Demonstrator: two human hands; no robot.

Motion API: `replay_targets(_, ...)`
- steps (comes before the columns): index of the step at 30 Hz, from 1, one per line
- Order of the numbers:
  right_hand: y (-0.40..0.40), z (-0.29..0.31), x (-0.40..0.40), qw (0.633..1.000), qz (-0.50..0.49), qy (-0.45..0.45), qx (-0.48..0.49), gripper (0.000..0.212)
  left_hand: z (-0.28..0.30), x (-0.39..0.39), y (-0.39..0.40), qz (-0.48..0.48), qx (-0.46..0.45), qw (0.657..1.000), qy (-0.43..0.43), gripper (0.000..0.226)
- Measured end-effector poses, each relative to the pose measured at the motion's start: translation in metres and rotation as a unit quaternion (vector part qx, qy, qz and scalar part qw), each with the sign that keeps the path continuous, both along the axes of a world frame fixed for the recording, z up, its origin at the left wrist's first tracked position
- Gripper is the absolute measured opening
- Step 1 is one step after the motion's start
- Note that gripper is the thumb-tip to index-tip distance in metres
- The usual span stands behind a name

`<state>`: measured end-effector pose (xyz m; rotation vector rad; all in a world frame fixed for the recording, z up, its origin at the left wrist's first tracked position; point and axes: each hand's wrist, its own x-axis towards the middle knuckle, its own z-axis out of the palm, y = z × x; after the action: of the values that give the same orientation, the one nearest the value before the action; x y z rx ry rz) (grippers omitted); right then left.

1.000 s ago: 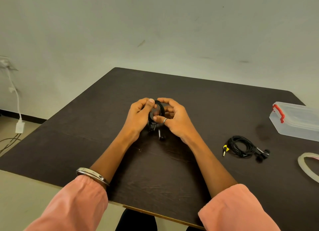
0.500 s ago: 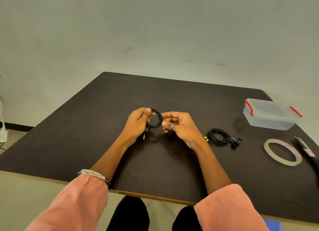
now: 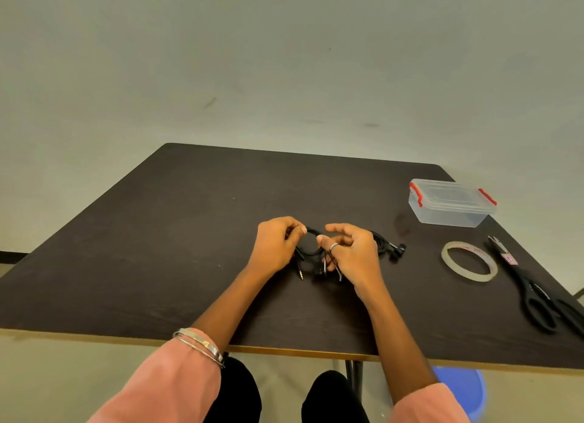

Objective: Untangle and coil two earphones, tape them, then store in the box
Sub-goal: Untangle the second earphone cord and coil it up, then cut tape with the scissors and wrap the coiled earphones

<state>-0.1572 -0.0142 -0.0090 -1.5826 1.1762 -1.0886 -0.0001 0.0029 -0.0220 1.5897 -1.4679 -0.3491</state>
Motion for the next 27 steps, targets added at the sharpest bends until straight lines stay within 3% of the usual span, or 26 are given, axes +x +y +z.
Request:
replay_targets(4, -0.003, -0.009, -0.002, 0.991, -0.032, 0.111, -0.071, 0.025, -0.002, -0.007, -0.008, 0.046, 0.026, 0.996, -0.074, 0.018)
replay_targets(9, -0.001, -0.017, 0.002, 0.950, -0.058, 0.229, -0.202, 0.020, -0.002, -0.002, -0.006, 0.066, 0.050, 0.996, -0.038, 0.019)
replay_targets(14, 0.001, -0.014, 0.002, 0.925, -0.068, 0.334, -0.169, 0.018, -0.002, -0.001, 0.000, 0.061, 0.042, 0.997, -0.003, 0.020)
replay_targets(24, 0.006, -0.014, 0.002, 0.924, -0.084, 0.322, -0.189, 0.019, -0.003, 0.000, 0.010, 0.105, -0.007, 0.990, 0.090, 0.021)
replay_targets(27, 0.007, -0.013, 0.000, 0.945, -0.109, 0.253, -0.179, 0.016, -0.001, -0.002, 0.012, 0.117, -0.029, 0.988, 0.102, 0.020)
